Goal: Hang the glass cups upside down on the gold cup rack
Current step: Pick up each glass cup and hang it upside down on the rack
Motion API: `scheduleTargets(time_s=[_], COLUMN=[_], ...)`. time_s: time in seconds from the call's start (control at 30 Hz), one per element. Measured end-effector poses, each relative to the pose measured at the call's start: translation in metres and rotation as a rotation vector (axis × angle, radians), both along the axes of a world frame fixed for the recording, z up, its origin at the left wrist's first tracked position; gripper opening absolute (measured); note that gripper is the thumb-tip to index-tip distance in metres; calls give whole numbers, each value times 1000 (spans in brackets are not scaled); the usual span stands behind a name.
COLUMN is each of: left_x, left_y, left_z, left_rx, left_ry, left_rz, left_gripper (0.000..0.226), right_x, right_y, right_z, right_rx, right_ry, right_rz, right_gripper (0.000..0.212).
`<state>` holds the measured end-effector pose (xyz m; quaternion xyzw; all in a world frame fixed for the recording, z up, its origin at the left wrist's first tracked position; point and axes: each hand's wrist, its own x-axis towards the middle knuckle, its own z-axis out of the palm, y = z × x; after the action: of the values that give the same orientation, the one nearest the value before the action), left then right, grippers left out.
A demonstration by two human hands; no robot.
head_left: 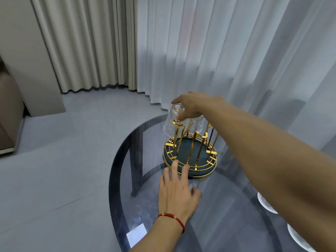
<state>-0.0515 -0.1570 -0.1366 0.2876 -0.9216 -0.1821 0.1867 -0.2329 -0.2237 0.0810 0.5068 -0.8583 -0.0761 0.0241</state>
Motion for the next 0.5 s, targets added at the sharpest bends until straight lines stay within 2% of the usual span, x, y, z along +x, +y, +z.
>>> scheduleTargets(time_s=[0.07,0.2,0.3,0.37,0.43,0.5], left_x=[0,0,1,2,3,4], left_y=[0,2,9,17,27,40], left_z=[1,6,14,20,28,36], left_rx=[-12,-51,-38,-29,-29,-53], left_ry=[3,12,33,51,77,126], left_rz=[0,1,9,8,1,-34], left_gripper=[66,68,64,61,57,52], right_x=[5,25,49,68,83,95], right_y=[16,66,118,159,201,239], right_z=[2,1,-18,-37,-60,-83], right_rx=[-87,-408,-649,-779,-857,-885], right_ry=[1,40,6,68,166,184], right_rz=[31,66,64,90,75,-2], right_gripper=[69,44,30,20,18,20])
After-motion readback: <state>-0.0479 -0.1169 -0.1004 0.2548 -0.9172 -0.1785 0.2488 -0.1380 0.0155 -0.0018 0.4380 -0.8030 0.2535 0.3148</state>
